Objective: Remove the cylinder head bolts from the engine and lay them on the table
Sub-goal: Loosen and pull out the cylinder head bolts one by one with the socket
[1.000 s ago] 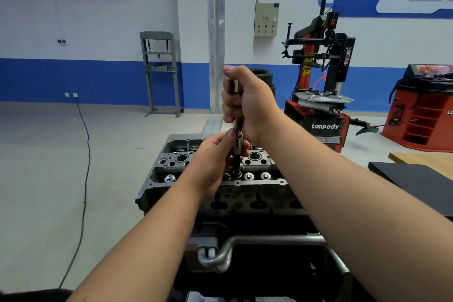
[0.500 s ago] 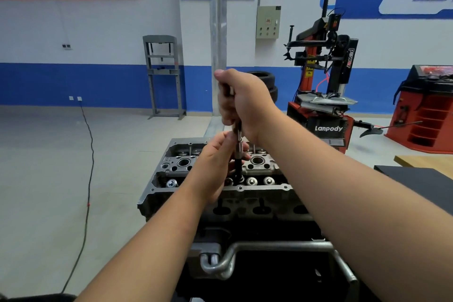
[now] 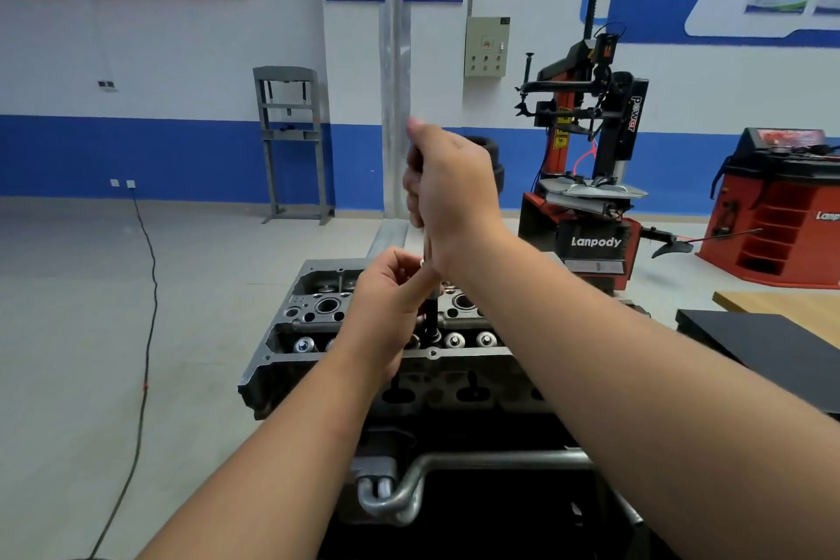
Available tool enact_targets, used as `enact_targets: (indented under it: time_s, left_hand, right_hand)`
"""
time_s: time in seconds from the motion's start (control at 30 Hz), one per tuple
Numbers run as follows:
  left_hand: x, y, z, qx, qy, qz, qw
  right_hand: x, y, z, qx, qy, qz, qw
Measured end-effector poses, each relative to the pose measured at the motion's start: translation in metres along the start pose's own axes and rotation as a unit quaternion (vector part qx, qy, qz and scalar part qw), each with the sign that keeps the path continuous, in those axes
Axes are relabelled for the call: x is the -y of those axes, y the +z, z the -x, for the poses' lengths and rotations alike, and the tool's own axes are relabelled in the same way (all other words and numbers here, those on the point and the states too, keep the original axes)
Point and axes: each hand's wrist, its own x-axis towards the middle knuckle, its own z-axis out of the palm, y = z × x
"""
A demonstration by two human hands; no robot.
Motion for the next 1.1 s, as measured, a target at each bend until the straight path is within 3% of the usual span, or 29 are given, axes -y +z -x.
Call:
enact_targets:
  time_s: [0.1,0.23,0.3,0.47,0.57,0.6,0.67,0.77,0.9,1.1]
  left_hand:
    - [0.0,-0.005,0.002,0.055,-0.014,0.007,0.998]
    - [-0.004,-0.004,0.004,0.113,-0.025,-0.019,0.993]
    - [-0.007,-0.002,0.005,0.102,-0.023,-0.021,0.994]
    - [-0.005,0.0,0.003,0.049,-0.015,-0.037,0.998]
    - [-0.005,0.003,0.0,0.025,-0.007,-0.057,0.998]
    - [-0.006,0.005,0.001,0.016,-0.01,-0.054,0.998]
    - [-0.006,0.003,0.001,0.019,-0.02,-0.035,0.999]
    - [-0.005,-0.004,0.001,0.06,-0.036,-0.004,0.998]
    - [-0.001,-0.002,0.004,0.088,-0.035,-0.063,0.993]
    - [-0.002,-0.003,0.007,0.077,-0.03,-0.026,0.996]
  right_hand:
    - [0.005,-0.008,-0.005,0.146,0.041,-0.01,0.988]
    - [0.009,-0.018,-0.008,0.177,0.059,-0.048,0.981]
    - [0.005,-0.014,-0.002,0.143,0.048,-0.043,0.988]
    - [-0.006,0.007,0.014,-0.087,0.019,0.052,0.995]
    - [-0.002,0.006,0.008,-0.114,0.044,-0.017,0.992]
    - [-0.003,0.003,0.005,-0.089,0.035,-0.02,0.995]
    - [-0.006,-0.006,0.001,0.035,0.041,-0.041,0.998]
    - [-0.003,-0.017,-0.005,0.178,0.084,-0.068,0.978]
    - [-0.005,-0.022,-0.009,0.179,0.083,-0.091,0.976]
    - [-0.009,-0.018,-0.004,0.132,0.065,-0.103,0.984]
